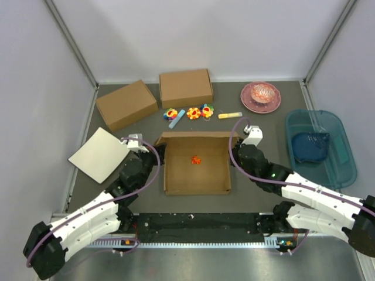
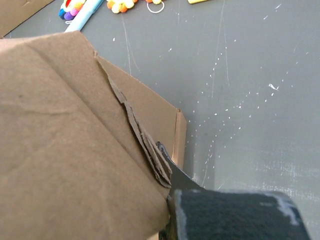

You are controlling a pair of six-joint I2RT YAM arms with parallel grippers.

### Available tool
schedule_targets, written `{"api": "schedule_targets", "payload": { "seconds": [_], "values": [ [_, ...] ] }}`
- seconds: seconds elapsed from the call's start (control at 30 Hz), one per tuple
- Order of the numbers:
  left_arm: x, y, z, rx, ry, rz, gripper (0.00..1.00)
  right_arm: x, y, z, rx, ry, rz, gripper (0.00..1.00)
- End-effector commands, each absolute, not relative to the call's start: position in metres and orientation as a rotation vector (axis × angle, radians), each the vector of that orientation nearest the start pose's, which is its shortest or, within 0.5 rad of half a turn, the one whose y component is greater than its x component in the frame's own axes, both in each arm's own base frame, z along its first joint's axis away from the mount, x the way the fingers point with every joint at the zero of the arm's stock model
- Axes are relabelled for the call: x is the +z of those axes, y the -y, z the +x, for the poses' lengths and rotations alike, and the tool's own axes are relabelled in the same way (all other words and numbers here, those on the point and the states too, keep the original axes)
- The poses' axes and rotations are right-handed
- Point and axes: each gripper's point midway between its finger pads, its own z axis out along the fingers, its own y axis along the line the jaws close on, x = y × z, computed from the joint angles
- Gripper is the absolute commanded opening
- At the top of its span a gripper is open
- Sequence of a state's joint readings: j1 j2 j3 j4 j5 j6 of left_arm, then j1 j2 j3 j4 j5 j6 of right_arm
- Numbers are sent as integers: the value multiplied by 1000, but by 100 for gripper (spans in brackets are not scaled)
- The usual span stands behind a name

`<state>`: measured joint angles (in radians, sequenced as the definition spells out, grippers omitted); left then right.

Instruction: Fold the paper box

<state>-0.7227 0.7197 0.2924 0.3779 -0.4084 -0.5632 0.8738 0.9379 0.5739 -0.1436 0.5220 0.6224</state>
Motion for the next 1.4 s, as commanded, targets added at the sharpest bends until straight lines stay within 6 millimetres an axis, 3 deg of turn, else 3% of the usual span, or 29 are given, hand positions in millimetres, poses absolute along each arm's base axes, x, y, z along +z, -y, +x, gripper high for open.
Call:
{"api": "schedule_targets", "payload": {
  "seconds": [0.0, 0.27, 0.47, 0.67, 0.9, 1.17, 1.37],
  "values": [
    [173, 176, 252, -744, -1678, -181, 0, 110, -179, 224, 333, -2168, 29, 0],
    [147, 177, 237, -824, -1715, -210, 0, 106, -177, 223, 323, -2173, 33, 0],
    [155, 191, 235, -926, -1720, -292, 0, 107, -181, 222, 331, -2172, 49, 0],
    [168, 203, 238, -892, -1702, -291, 0, 115, -185, 221, 334, -2154, 43, 0],
    [158, 213, 241, -855, -1723, -268, 0, 116, -183, 219, 329, -2145, 41, 0],
    [150, 210, 246, -797, -1710, -236, 0, 106, -175, 215, 304, -2149, 49, 0],
    [173, 194, 252, -698, -1627, -207, 0, 104, -178, 213, 334, -2135, 43, 0]
  ]
}}
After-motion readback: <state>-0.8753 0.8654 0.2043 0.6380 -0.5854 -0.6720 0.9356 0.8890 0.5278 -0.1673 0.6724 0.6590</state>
